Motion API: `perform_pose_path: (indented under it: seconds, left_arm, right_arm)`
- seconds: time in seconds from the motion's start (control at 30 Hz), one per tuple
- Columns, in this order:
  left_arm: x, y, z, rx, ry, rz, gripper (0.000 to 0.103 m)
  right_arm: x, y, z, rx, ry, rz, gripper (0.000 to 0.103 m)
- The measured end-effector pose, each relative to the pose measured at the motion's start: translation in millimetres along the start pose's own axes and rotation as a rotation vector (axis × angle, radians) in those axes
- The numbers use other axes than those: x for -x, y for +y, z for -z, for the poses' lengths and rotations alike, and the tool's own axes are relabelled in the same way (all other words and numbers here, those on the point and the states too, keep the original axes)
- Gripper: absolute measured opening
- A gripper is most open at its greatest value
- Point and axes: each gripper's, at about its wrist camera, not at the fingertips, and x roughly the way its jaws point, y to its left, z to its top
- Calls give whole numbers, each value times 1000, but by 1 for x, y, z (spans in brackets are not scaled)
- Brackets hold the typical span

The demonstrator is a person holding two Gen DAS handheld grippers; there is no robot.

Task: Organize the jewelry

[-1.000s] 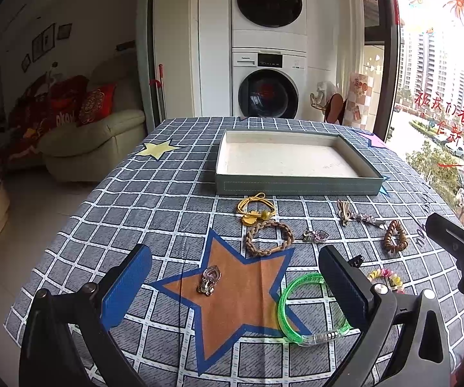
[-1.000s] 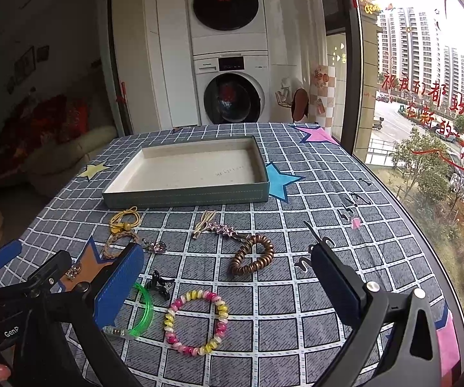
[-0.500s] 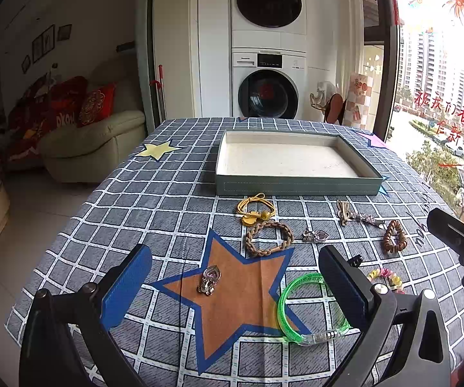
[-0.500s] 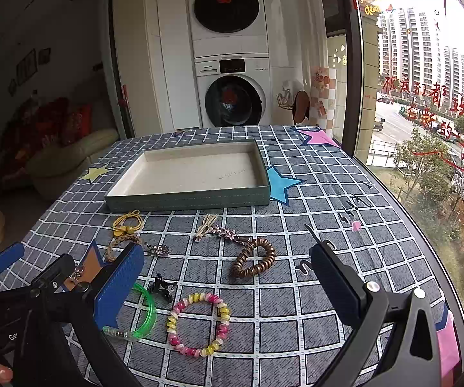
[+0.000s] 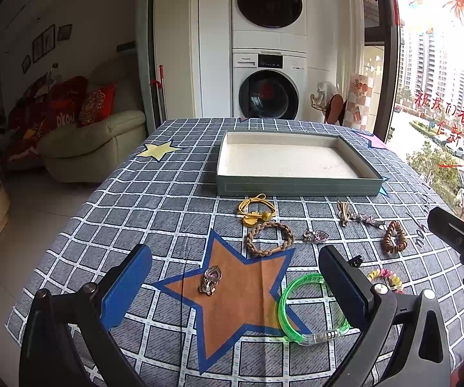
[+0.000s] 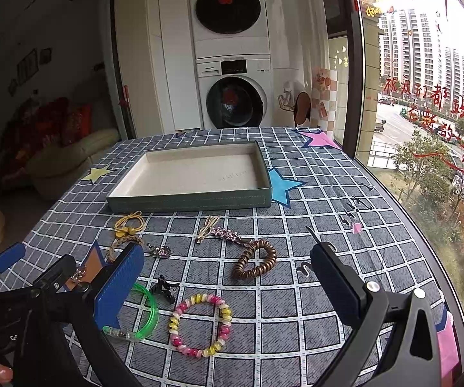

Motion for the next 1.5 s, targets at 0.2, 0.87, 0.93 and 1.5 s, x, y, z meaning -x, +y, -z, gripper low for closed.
perform_pose_path:
  seconds: [0.2,0.87,0.93,1.5]
  left_arm:
    - [0,1,0,2,2,1,103]
    - [0,0,1,3,1,2,103]
    - [0,0,1,4,1,2,103]
    - [1,0,2,3,4,3,103]
  right_arm:
    - [0,0,0,0,0,0,103]
    - [1,1,0,-4,1,-2,103]
    - [1,1,0,-3,0,-2,103]
    - [3,1,-2,-4,-5,-7,103]
